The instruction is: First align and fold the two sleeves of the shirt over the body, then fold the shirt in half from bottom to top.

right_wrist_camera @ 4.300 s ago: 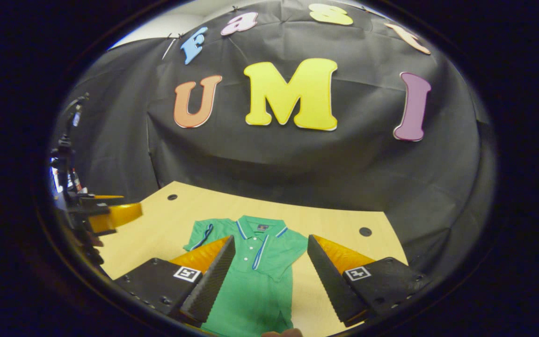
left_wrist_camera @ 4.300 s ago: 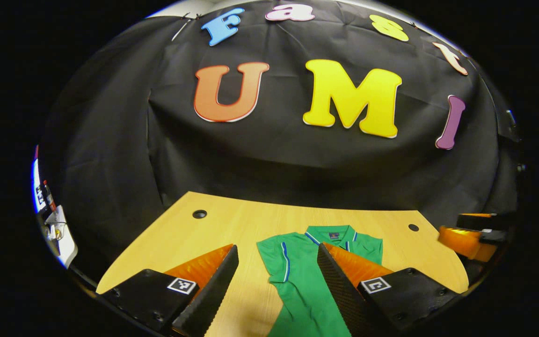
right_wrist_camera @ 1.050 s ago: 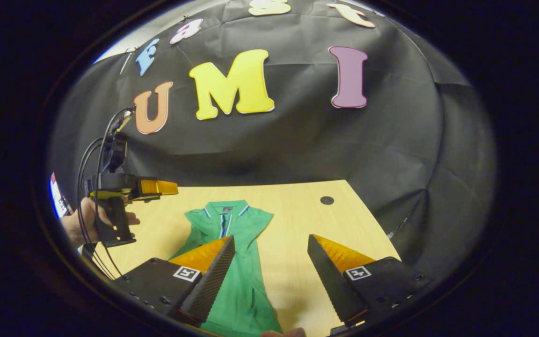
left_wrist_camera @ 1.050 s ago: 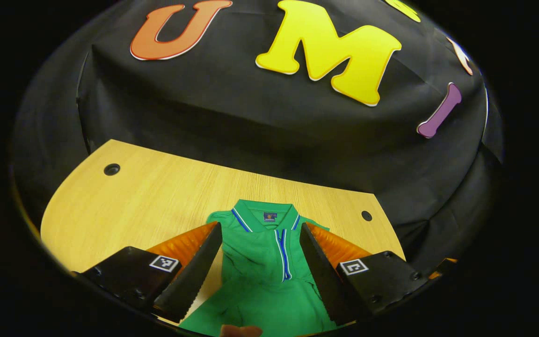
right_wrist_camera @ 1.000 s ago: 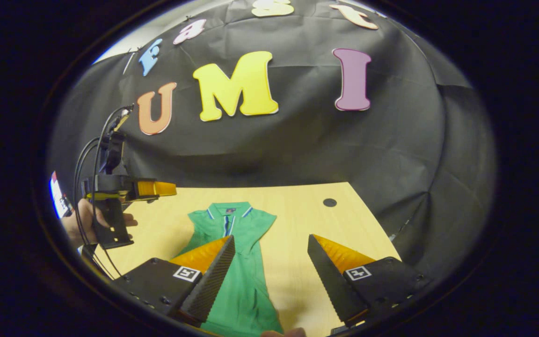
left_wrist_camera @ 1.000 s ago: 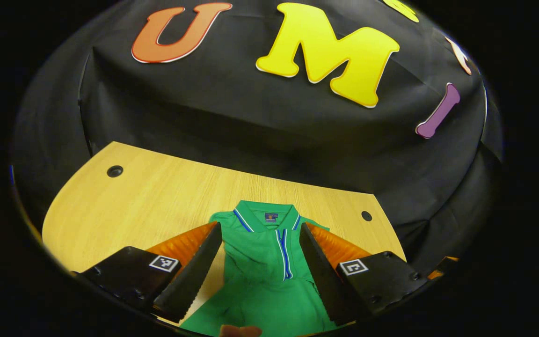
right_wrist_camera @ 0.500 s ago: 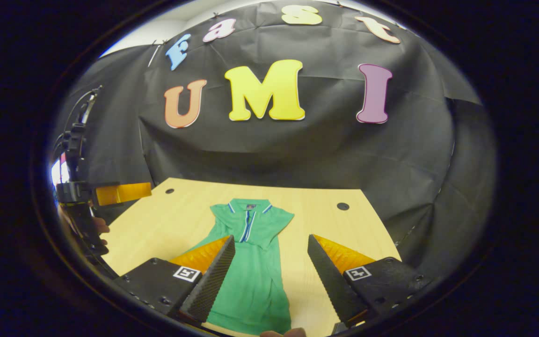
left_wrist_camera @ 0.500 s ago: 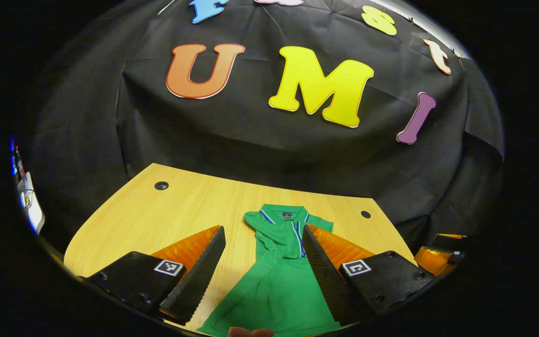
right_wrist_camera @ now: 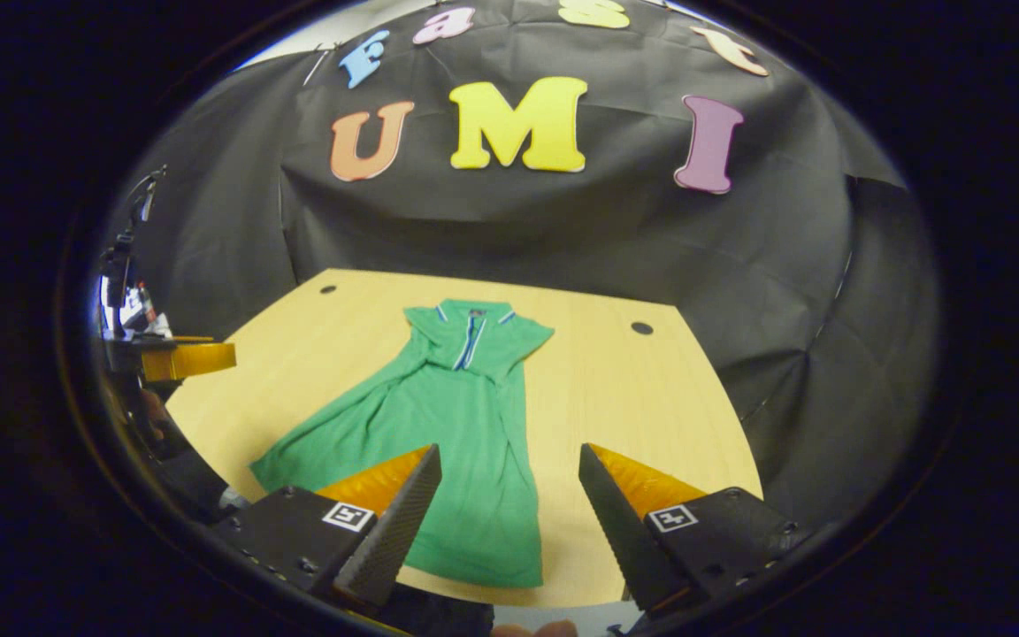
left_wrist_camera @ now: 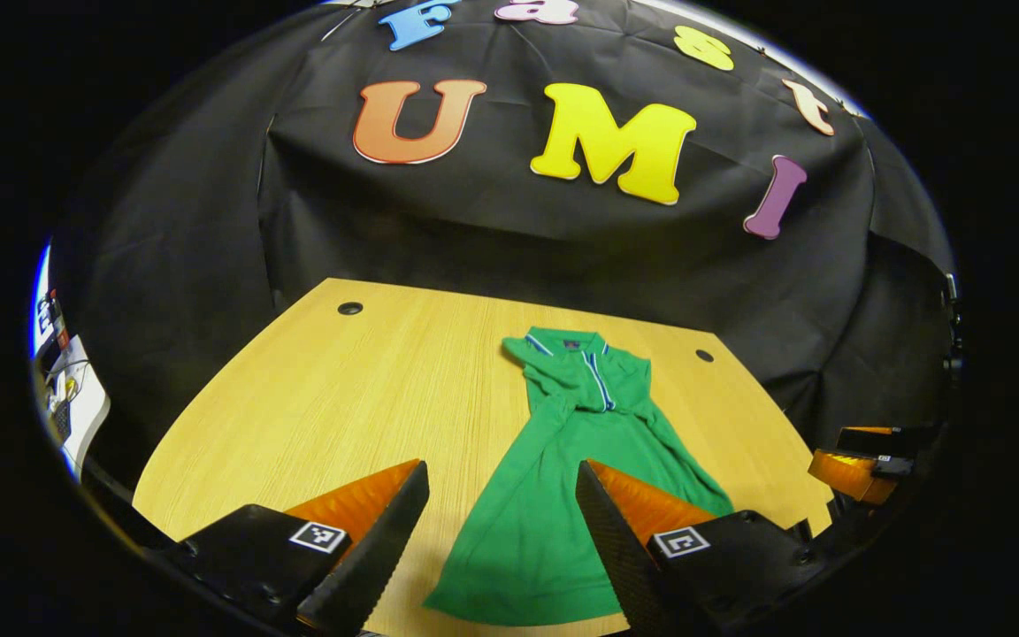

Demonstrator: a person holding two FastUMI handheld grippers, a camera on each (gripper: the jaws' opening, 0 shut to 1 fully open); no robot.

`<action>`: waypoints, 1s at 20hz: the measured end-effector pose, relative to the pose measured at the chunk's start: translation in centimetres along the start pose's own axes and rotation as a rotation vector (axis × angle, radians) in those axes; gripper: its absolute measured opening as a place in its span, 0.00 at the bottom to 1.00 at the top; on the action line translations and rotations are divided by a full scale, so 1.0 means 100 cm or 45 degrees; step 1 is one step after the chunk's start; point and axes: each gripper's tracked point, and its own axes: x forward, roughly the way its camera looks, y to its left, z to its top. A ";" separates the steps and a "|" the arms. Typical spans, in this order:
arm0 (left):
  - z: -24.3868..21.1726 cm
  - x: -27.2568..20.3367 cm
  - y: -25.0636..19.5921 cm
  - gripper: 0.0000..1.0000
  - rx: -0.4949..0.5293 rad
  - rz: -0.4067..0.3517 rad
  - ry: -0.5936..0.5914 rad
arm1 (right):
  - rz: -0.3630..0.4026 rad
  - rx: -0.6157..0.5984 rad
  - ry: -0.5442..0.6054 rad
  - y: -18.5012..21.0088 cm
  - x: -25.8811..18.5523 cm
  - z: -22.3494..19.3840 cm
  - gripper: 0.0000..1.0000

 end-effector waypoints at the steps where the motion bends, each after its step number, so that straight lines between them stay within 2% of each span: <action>1: -0.016 0.001 -0.001 1.00 0.007 -0.016 0.043 | -0.003 -0.003 0.045 -0.001 0.002 -0.017 0.97; 6: -0.102 0.015 0.007 1.00 -0.021 -0.065 0.257 | -0.004 0.006 0.231 -0.006 0.019 -0.091 0.96; 9: -0.132 0.025 0.017 1.00 -0.048 -0.046 0.341 | -0.015 -0.002 0.316 -0.011 0.028 -0.120 0.96; 15: -0.161 0.029 0.024 1.00 -0.090 -0.019 0.432 | -0.050 0.045 0.429 -0.023 0.054 -0.150 0.96; 20: -0.163 0.030 0.027 1.00 -0.008 0.026 0.453 | -0.029 0.032 0.463 -0.015 0.062 -0.161 0.97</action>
